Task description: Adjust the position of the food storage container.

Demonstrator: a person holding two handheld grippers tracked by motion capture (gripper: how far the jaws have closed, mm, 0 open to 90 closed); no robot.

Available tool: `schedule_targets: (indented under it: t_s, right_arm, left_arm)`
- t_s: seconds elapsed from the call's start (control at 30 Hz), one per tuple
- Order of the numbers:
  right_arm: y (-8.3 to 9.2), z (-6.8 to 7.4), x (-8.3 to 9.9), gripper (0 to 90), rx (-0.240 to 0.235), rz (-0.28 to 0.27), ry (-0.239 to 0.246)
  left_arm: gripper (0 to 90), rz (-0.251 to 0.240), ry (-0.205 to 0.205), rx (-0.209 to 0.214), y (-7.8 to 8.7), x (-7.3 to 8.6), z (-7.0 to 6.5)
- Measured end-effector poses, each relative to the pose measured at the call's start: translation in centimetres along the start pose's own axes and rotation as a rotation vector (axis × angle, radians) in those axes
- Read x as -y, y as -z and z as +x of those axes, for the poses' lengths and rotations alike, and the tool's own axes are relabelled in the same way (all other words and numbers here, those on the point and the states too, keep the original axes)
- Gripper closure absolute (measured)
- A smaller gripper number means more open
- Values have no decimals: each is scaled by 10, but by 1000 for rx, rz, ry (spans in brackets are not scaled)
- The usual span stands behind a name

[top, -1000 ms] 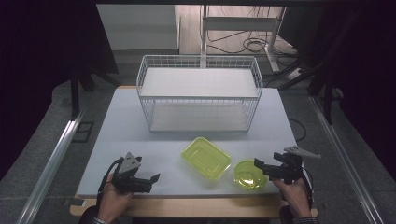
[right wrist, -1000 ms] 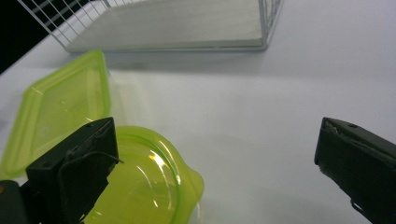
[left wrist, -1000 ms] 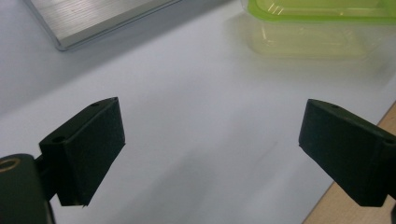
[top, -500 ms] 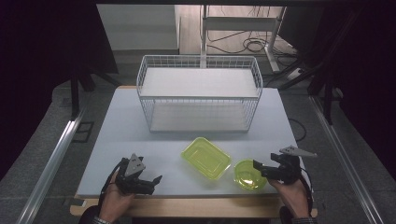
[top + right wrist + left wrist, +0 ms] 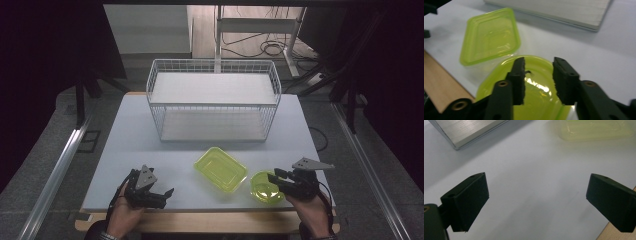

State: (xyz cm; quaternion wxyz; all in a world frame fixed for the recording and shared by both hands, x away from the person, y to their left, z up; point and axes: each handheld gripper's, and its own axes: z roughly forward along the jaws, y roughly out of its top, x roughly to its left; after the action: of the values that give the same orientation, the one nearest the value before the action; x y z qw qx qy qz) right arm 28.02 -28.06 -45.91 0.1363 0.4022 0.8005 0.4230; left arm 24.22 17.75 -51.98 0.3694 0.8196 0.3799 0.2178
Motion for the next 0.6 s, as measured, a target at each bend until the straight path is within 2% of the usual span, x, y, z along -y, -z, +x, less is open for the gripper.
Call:
schedule_targets:
  t_s: [0.07,0.1,0.23,0.27,0.47,0.53,0.57,0.6]
  right_arm:
    - [0,3,0,691,-15,8,9]
    - [0,9,-1,753,-29,20,35]
    - [-1,16,-1,840,-65,33,46]
    - [-2,22,-2,878,-87,45,61]
    - [-7,42,1,889,-151,81,89]
    - [-7,45,1,890,-160,87,91]
    - [-8,52,2,890,-180,99,114]
    - [-8,52,2,890,-180,99,114]
  left_arm:
    - [41,1,-2,-1,0,0,0]
    - [41,4,-5,-1,0,0,0]
    - [41,9,-10,-2,-1,0,-1]
    - [41,10,-13,-4,-1,0,-1]
    - [41,14,-19,-6,-1,-1,-2]
    - [41,14,-20,-6,-2,-1,-2]
    - [41,16,-23,-6,-2,-1,-2]
    - [41,16,-23,-6,-2,-1,-2]
